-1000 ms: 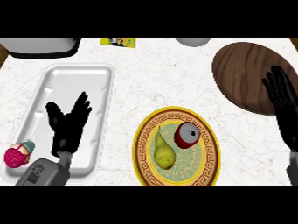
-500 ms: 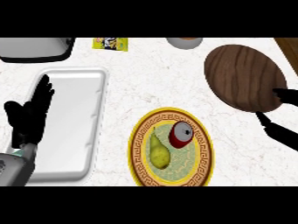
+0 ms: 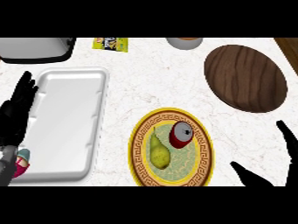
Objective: Pick the can from the plate and place it in the bowl
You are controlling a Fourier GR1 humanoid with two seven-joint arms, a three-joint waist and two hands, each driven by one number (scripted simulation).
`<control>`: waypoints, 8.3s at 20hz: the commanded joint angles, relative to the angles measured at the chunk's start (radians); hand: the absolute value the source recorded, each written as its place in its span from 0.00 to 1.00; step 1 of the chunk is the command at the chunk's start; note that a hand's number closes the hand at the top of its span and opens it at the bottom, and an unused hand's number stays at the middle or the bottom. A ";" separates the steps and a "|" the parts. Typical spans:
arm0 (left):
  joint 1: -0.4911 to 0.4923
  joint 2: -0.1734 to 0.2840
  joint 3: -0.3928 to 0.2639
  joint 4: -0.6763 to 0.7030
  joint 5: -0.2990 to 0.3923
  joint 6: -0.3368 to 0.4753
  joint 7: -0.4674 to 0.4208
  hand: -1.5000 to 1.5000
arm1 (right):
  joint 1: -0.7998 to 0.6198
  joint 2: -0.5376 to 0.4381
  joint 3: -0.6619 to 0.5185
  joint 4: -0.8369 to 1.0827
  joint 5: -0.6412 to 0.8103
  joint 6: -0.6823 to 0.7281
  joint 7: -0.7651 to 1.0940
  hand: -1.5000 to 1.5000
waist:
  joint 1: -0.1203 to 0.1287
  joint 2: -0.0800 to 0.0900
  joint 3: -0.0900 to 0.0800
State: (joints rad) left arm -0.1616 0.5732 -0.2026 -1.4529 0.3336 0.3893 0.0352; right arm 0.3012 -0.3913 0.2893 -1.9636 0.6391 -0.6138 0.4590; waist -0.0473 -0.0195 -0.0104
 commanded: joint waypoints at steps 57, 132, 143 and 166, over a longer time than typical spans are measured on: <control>0.037 -0.094 0.080 -0.059 -0.095 -0.109 0.014 0.50 | -0.561 0.391 0.122 0.333 0.172 0.931 0.830 0.00 | 0.053 0.019 0.010; -0.029 -0.233 0.230 -0.089 -0.280 -0.245 0.123 0.50 | -1.215 0.018 -0.422 1.243 0.328 0.160 0.113 1.00 | 0.065 0.027 0.011; -0.023 -0.255 0.250 -0.041 -0.276 -0.267 0.067 0.50 | -1.240 -0.097 -0.571 1.572 0.206 0.288 0.016 0.00 | 0.079 0.035 0.012; 0.049 -0.239 0.303 -0.070 -0.278 -0.290 0.058 0.50 | -0.844 -0.140 -1.065 1.223 -0.467 0.457 -0.582 0.00 | 0.027 0.011 0.010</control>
State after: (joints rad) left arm -0.1431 0.3211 0.0845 -1.5030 0.0464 0.1193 0.0990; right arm -0.6715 -0.5148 -0.7342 -0.6491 0.2548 -0.2515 -0.1091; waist -0.0164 -0.0045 0.0004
